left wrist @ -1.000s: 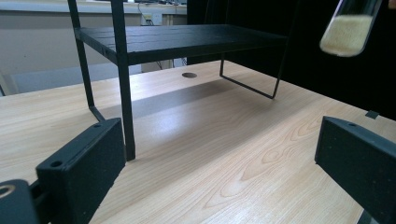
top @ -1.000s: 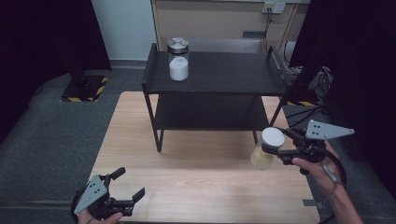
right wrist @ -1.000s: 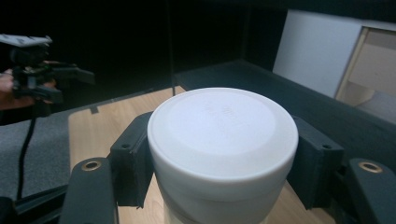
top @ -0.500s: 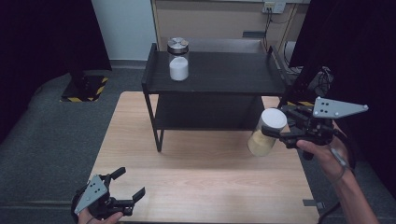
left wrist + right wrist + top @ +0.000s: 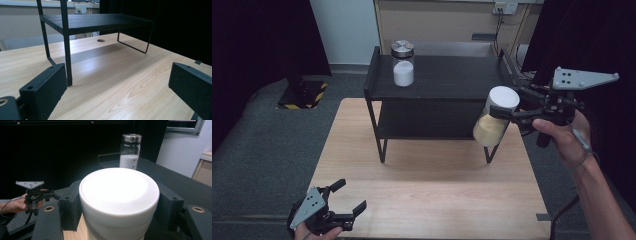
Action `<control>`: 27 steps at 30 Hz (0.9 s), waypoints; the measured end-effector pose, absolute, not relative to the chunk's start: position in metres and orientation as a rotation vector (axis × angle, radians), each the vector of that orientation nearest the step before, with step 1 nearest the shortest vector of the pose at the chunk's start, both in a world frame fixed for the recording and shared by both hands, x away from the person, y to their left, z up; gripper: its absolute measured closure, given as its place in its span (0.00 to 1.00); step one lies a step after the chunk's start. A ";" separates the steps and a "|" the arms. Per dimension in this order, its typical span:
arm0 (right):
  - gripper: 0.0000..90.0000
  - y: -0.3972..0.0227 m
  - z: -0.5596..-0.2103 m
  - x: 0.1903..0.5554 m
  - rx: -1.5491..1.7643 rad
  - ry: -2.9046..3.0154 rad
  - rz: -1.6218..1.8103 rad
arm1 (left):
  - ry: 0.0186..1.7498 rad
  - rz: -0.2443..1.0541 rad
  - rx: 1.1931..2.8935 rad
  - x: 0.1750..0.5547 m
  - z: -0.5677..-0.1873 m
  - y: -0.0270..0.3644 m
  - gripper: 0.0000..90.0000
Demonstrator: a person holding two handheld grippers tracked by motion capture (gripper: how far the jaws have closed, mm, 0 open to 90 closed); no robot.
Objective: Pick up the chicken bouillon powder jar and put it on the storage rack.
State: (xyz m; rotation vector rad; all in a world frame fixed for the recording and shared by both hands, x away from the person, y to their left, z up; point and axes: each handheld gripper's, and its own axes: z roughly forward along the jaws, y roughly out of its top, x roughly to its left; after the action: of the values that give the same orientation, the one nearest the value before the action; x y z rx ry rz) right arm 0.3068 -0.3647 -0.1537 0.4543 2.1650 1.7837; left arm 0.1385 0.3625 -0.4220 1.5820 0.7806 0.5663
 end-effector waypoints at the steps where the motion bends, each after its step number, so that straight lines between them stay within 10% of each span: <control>1: 0.37 -0.365 -0.154 0.307 0.454 2.165 1.784 | 0.780 0.565 1.582 0.139 -0.422 0.363 0.01; 27: 0.37 -0.341 -0.101 0.356 0.577 2.101 1.735 | 0.781 0.558 1.574 0.139 -0.422 0.365 0.01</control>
State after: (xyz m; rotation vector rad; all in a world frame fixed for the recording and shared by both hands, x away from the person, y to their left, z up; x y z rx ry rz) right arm 0.3562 -0.3413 -0.1006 0.5774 2.1011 1.7348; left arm 0.1387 0.3649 -0.4224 1.5736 0.7807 0.5578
